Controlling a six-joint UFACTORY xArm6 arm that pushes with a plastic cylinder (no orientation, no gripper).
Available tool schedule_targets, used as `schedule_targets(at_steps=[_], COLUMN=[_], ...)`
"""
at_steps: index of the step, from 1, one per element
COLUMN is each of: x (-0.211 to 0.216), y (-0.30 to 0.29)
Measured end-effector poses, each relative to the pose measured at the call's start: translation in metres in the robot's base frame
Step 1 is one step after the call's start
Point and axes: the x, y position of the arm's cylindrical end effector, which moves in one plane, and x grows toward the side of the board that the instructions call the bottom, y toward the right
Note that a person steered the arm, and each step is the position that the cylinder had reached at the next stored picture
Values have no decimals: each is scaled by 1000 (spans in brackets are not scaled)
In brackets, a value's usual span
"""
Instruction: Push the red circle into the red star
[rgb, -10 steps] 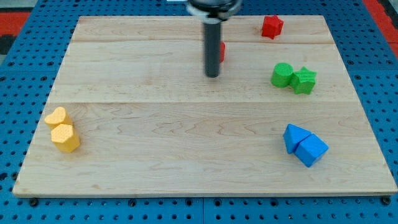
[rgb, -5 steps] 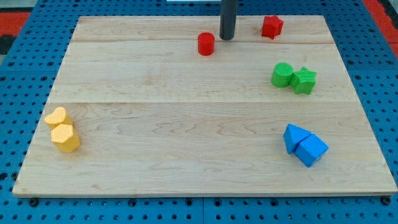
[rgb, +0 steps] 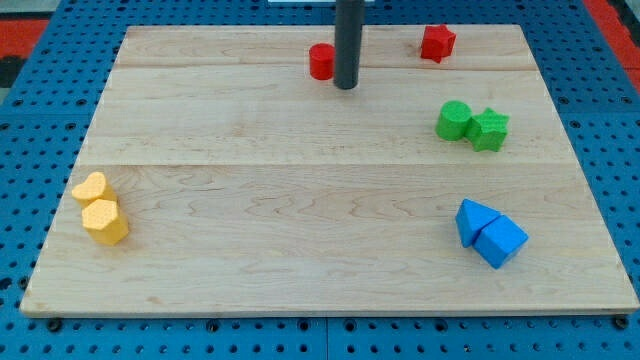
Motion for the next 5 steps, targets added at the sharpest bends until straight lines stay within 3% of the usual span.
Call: schedule_targets(at_steps=[1,2,3,4,5], x=[-7,-40,-51,-40,-71], y=[-39,8,10,-57,-77])
